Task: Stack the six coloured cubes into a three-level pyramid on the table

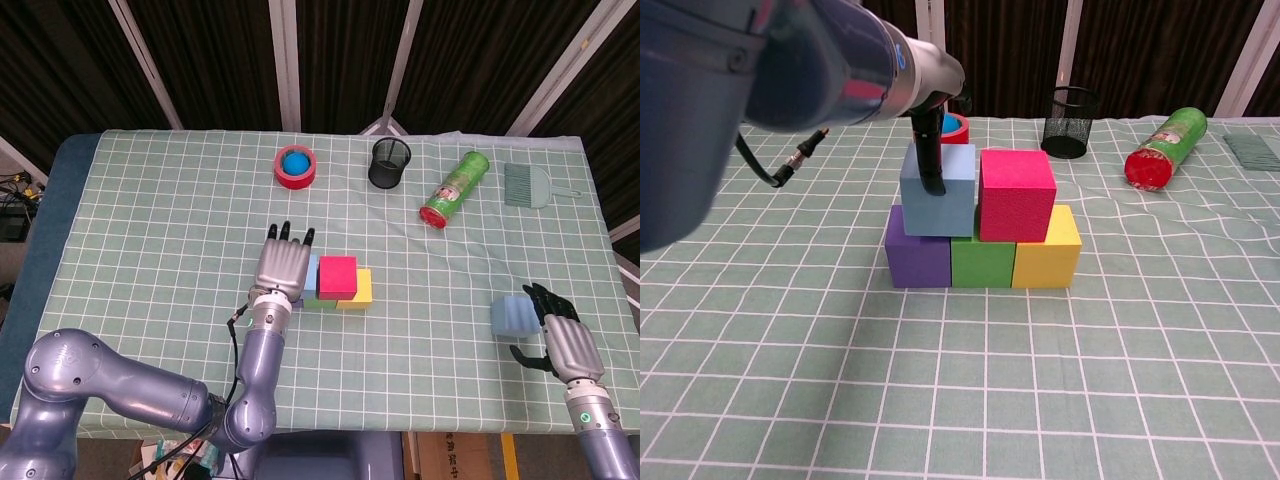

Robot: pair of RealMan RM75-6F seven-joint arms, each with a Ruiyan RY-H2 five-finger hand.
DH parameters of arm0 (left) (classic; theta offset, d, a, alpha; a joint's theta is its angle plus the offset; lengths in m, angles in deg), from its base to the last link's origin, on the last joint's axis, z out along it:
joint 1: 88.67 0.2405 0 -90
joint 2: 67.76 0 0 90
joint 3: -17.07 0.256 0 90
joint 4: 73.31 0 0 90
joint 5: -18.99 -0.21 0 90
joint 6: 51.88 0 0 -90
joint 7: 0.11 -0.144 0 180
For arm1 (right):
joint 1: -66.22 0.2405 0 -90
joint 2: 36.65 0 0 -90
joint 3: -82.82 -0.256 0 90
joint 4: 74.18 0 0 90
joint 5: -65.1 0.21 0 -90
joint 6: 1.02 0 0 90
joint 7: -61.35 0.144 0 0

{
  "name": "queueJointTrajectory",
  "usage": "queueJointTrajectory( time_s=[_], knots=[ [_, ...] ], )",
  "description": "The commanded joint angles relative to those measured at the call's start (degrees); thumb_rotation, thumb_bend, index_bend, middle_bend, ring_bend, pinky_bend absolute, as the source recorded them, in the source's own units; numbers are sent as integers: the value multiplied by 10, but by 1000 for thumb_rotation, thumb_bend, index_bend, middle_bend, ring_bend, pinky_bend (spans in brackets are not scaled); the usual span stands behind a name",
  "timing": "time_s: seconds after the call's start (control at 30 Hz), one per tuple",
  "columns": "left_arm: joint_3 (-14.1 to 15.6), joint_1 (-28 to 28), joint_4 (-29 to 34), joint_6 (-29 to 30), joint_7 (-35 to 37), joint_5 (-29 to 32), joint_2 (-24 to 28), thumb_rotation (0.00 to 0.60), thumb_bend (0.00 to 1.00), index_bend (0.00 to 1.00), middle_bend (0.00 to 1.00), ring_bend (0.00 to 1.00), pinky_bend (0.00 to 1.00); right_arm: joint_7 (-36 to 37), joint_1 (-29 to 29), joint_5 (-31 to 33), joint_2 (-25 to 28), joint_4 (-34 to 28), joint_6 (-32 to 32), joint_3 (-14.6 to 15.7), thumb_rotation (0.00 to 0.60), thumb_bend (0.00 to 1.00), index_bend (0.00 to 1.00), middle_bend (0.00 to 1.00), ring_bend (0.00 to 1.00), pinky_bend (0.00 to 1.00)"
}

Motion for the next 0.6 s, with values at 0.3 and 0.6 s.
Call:
queueJointTrajectory(
  time_s=[0.3, 0.6],
  knots=[
    [-5, 7, -4, 1, -6, -6, -4, 600, 339, 0, 332, 19, 87, 0, 0, 0, 0, 1, -1, 0, 600, 306, 0, 0, 0, 0],
    [-9, 11, -8, -2, -9, -11, -10, 600, 339, 0, 331, 20, 87, -2, 1, 3, -1, 1, -1, 0, 600, 306, 0, 0, 0, 0]
  ],
)
